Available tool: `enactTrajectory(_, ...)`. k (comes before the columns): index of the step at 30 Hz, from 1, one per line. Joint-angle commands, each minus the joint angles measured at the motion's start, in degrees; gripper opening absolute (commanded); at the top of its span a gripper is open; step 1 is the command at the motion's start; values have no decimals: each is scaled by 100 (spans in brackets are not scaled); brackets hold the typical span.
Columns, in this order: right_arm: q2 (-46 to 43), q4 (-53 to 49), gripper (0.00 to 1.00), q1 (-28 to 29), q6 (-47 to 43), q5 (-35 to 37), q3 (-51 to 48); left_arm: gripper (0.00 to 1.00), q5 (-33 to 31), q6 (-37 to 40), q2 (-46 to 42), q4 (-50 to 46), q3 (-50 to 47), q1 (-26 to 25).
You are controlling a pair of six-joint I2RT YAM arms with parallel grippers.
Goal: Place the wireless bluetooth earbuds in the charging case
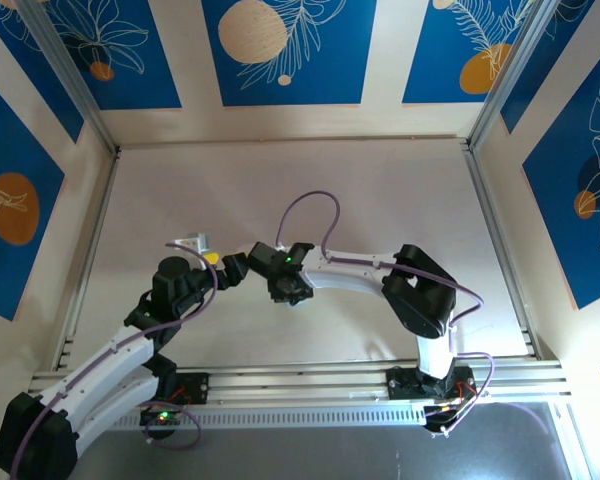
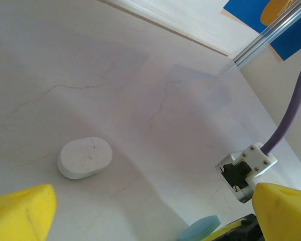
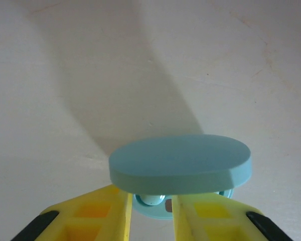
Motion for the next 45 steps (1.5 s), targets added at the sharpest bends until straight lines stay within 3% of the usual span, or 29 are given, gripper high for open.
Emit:
enactTrajectory(1,-381,16,27,54,-4,-60,-42,100,117,38,-67,79,-67,80)
enactTrajectory(6,-809,151,27,53,-68,-88,-243,100,256,87,-73,165,-69,75)
enactTrajectory(10,-1361,399,37,32,-206,-92,-613,100,473,164,62,354,-53,73)
enactTrajectory(15,-2169,817,39,-130,-380,-308,-1352,100,938,249,355,580,81,64)
enactTrajectory(22,-3498,2302,38,-807,-338,-1498,-3186,98,1624,385,1289,499,600,46)
enactTrajectory(24,-3703,2828,37,-1052,-251,-1964,-3678,93,1909,391,1676,464,823,41)
enactTrajectory(29,-3665,3756,30,-1363,-123,-2672,-4373,70,2340,485,2542,-81,1572,-10)
enactTrajectory(36,-3306,4446,6,-1372,10,-2881,-4711,39,2211,457,3426,-460,2186,-314)
enactTrajectory(38,-3228,4535,0,-1357,35,-2859,-4737,33,2180,457,3676,-486,2329,-408)
enactTrajectory(45,-2845,4781,0,-1343,176,-2759,-4821,23,2199,502,4460,-631,2786,-806)
